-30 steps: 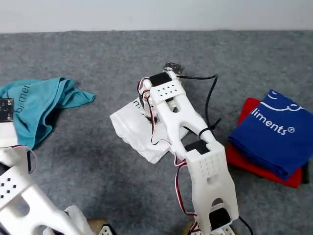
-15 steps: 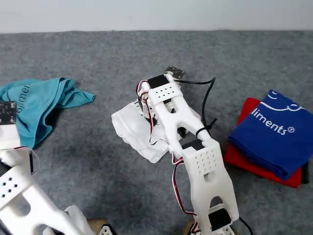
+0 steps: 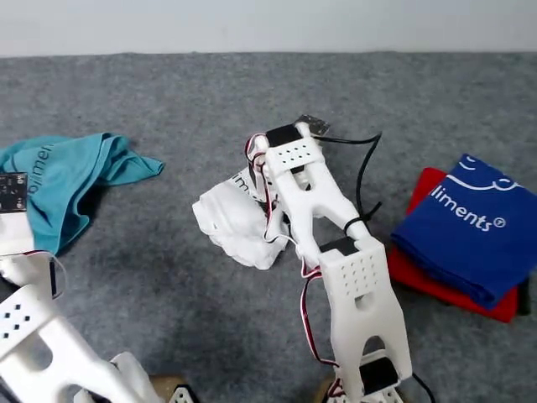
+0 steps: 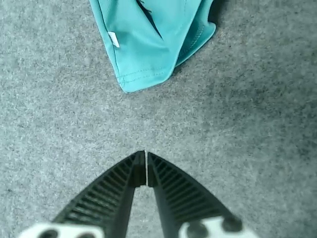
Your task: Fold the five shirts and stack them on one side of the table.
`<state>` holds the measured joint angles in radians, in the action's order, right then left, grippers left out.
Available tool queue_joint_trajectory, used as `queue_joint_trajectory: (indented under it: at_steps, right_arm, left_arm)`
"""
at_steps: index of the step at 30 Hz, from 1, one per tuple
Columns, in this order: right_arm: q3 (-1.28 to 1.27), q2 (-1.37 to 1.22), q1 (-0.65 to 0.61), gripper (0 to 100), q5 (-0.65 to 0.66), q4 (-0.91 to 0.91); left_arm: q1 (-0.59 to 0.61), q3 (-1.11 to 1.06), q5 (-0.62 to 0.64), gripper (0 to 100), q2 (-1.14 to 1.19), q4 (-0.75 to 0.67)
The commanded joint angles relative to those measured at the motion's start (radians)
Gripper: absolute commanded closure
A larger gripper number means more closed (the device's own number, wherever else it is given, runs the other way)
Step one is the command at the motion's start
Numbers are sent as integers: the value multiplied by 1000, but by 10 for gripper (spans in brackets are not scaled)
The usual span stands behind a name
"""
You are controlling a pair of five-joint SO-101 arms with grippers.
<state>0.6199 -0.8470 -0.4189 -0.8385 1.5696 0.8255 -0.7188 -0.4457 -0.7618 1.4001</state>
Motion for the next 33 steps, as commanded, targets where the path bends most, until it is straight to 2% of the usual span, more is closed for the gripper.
queue_joint_trajectory:
  at_steps: [1, 10, 17, 24, 33]
  right_arm:
    - [6, 62, 38, 989, 54, 45]
    - [6, 349, 74, 989, 302, 217]
    - [0, 615, 162, 991, 559, 226]
    - [-109, 843, 354, 991, 758, 228]
    - [-282, 1026, 656, 991, 939, 225]
  left_arm:
    - [-5, 10, 2, 985, -32, -18]
    - [-5, 10, 2, 985, -32, -34]
    - [-6, 7, 2, 985, -31, -34]
    - [-6, 10, 2, 985, -31, -34]
    - [-6, 5, 2, 985, -31, -31]
